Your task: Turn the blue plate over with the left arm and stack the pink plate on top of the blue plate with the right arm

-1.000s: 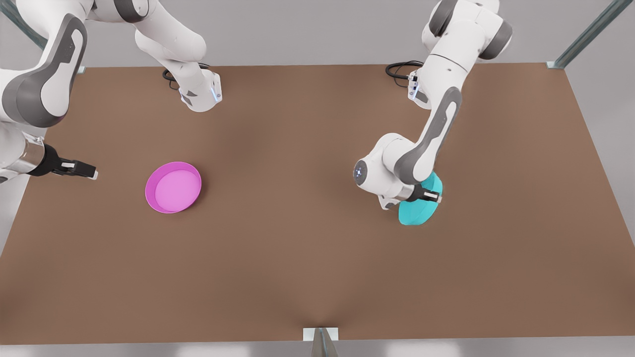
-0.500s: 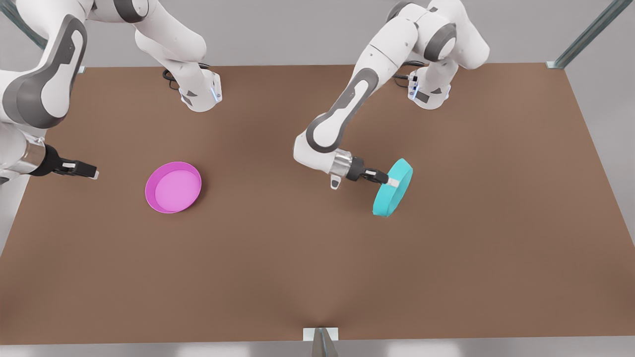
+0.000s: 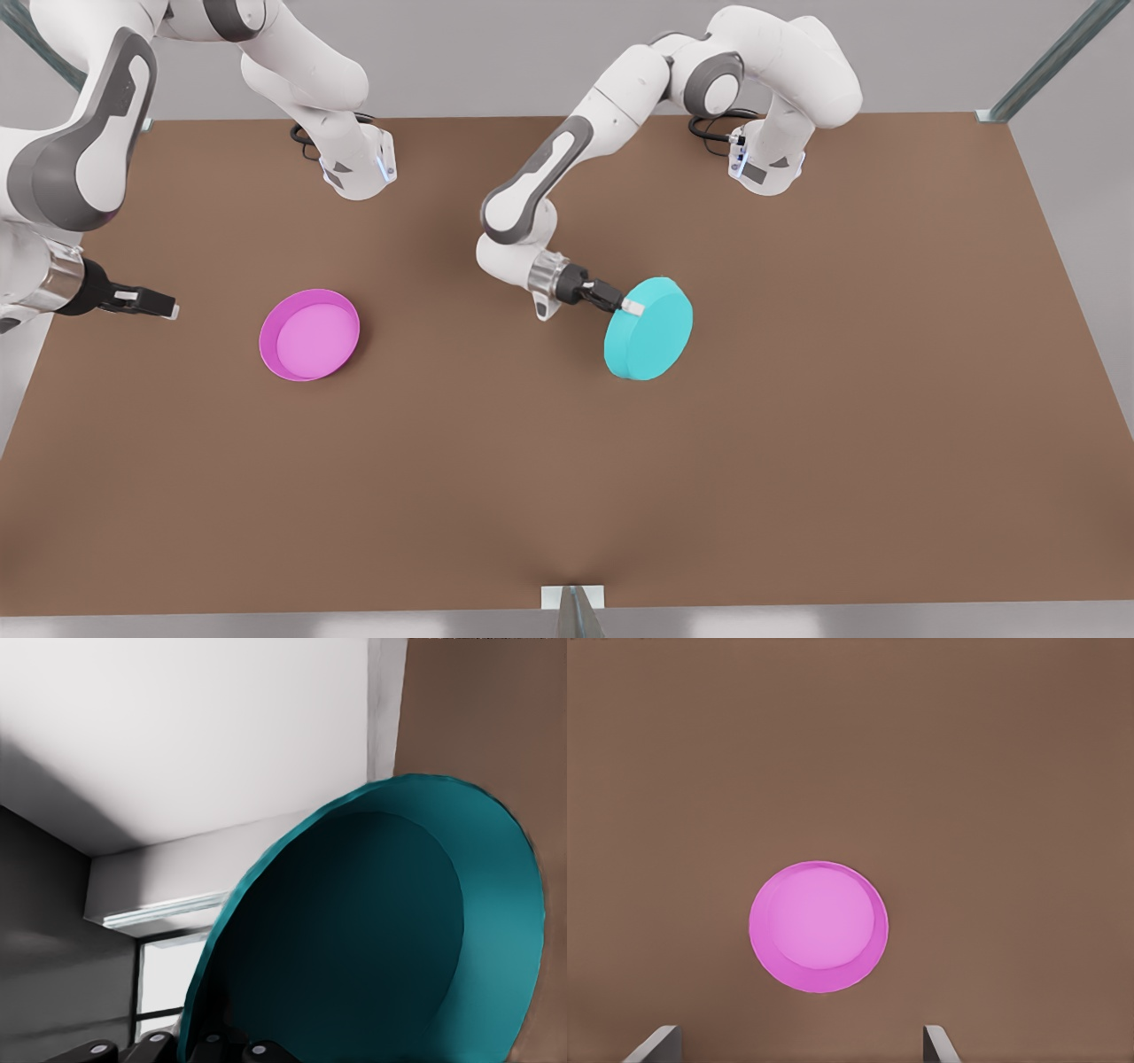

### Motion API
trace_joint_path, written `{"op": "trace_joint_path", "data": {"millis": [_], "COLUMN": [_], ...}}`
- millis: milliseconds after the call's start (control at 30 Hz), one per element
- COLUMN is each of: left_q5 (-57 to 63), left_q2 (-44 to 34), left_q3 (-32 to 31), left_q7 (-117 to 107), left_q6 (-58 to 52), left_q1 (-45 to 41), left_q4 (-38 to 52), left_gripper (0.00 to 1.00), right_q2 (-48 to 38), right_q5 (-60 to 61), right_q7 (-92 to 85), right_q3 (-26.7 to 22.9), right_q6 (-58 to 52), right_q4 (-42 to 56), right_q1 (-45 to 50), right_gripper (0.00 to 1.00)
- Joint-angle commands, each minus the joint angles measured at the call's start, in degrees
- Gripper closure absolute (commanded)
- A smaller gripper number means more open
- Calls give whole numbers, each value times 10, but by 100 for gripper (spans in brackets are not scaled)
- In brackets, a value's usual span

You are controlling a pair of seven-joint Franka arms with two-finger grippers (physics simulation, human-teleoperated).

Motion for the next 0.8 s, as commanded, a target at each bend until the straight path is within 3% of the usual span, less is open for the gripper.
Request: {"op": "trace_joint_path", "data": {"millis": [0, 400, 633, 700, 767], "left_q5": [-53, -140, -149, -148, -150], "left_q2": [4, 58, 82, 82, 83], "left_q3": [1, 70, 85, 96, 98], "left_q7": [-1, -5, -7, -1, -4], "left_q6": [-1, -1, 6, 7, 7], "left_q1": [-2, -81, -84, -84, -85], "left_q4": [2, 4, 4, 4, 3], "left_gripper": [79, 79, 79, 0, 0], "right_q2": [0, 1, 1, 1, 1], "right_q5": [0, 0, 0, 0, 0], "right_q7": [0, 0, 0, 0, 0], "right_q3": [0, 0, 0, 0, 0], "right_q6": [0, 1, 1, 1, 2], "right_q4": [0, 0, 0, 0, 0], "right_q1": [0, 1, 1, 1, 2], "right_gripper": [0, 0, 0, 0, 0]}}
